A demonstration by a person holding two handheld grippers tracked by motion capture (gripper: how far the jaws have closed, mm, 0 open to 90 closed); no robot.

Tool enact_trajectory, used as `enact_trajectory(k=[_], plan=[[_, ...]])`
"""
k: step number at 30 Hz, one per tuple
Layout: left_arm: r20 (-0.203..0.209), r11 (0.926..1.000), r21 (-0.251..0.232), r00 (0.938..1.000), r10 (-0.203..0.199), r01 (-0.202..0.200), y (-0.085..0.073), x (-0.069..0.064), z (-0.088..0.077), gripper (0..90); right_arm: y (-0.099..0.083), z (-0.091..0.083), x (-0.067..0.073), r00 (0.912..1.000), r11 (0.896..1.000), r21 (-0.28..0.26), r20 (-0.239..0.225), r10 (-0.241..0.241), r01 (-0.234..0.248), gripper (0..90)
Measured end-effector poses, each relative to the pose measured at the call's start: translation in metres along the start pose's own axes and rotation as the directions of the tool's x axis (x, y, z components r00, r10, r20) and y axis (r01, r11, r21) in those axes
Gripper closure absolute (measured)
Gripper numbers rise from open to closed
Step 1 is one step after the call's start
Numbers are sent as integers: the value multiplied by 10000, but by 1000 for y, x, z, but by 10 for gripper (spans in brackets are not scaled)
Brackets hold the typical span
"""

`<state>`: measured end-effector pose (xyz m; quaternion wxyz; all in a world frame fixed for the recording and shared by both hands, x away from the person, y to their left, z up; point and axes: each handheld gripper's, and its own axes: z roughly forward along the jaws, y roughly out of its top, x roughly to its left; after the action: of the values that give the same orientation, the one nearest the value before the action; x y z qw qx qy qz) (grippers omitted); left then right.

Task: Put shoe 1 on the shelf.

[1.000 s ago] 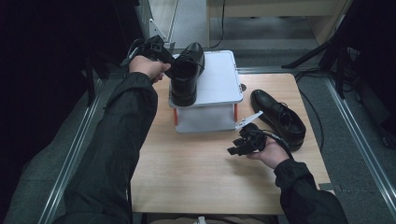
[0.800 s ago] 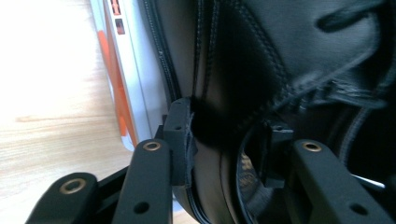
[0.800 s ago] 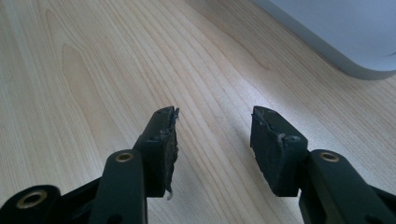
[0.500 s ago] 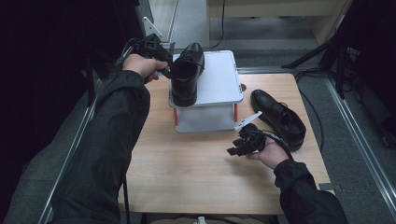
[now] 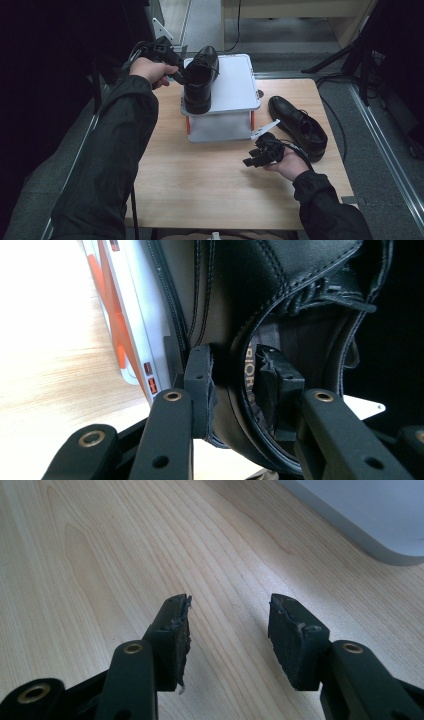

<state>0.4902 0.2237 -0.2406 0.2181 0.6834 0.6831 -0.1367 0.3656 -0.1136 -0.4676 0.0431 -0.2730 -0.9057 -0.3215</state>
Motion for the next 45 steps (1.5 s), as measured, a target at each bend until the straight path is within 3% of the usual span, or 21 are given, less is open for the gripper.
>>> enact_trajectory(k=[7, 12, 24, 31, 38, 42, 45], plan=[[-308, 9996, 178, 9992, 239, -234, -2, 0, 6, 699, 0, 0, 1, 10000, 10000, 10, 9, -2, 2, 513], [-301, 9989, 18, 9985, 466, -466, -2, 0, 6, 643, 0, 0, 0, 10000, 10000, 15, 15, -12, 11, 512], [-87, 9916, -547, 9931, 1166, -1169, -21, 6, -30, 599, -1, -1, -2, 9998, 9998, -35, 25, 187, -187, 512], [-43, 9870, -910, 9912, 1325, -1323, -36, 25, -47, 577, -1, -2, -2, 9998, 9998, -29, 50, 171, -171, 512], [63, 9845, -907, 9885, 1514, -1502, -54, 42, -29, 566, -2, -3, -3, 9998, 9998, -109, 63, 177, -176, 511], [-15, 9866, -801, 9898, 1425, -1422, -61, 55, -11, 558, -2, -3, -3, 9998, 9998, -111, 77, 179, -178, 510], [229, 9891, -728, 9912, 1300, -1281, -64, 69, 5, 555, -2, -3, -3, 9998, 9998, -94, 96, 170, -169, 511]])
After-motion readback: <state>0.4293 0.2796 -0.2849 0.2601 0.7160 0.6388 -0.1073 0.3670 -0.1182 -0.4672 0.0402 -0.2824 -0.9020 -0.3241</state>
